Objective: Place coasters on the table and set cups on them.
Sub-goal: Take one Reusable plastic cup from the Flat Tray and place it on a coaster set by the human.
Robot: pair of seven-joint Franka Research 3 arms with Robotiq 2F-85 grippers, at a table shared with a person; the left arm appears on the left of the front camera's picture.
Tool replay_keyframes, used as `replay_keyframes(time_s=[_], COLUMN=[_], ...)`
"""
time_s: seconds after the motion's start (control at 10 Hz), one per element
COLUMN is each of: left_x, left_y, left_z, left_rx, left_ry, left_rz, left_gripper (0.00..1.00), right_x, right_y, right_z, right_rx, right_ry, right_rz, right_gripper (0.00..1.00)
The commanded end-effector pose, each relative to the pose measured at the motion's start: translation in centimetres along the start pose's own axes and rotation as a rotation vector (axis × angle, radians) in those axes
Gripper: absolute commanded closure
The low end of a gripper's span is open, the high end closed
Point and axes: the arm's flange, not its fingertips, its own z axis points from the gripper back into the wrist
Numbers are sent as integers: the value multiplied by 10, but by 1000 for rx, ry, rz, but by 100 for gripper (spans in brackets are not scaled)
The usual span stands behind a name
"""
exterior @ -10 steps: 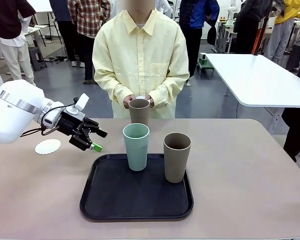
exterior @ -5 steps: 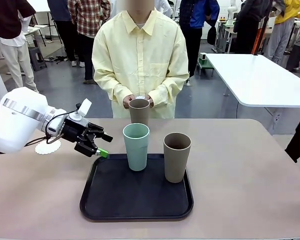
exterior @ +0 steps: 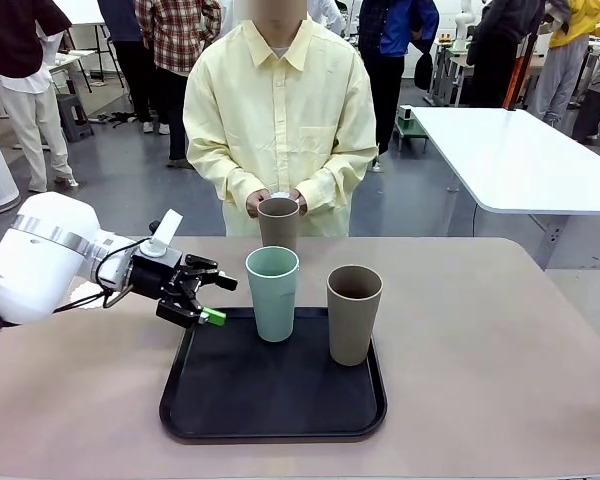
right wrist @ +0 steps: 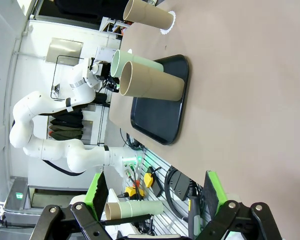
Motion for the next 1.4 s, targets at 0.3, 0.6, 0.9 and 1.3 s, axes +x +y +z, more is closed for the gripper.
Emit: replay_keyframes(time_s=[0.3,0.6,0.9,1.3], left_x=[-10,-14,-18,-21], left_y=[27,38,39,43], left_z=[-23,-33,-42,-52], left_rx=[-11,-25,-57,-78], left_ry=[-97,-121,-119,-122], left_rz=[43,54,57,49], left_gripper=[0,0,0,0], right_x=[2,2,2,2], right_y=[-1,-1,-1,-1], right_z=[0,0,0,0], right_rx=[18,18,18,18], right_ry=[-11,-11,-11,-11], right_rz=[10,10,10,10], right_gripper=[0,0,0,0])
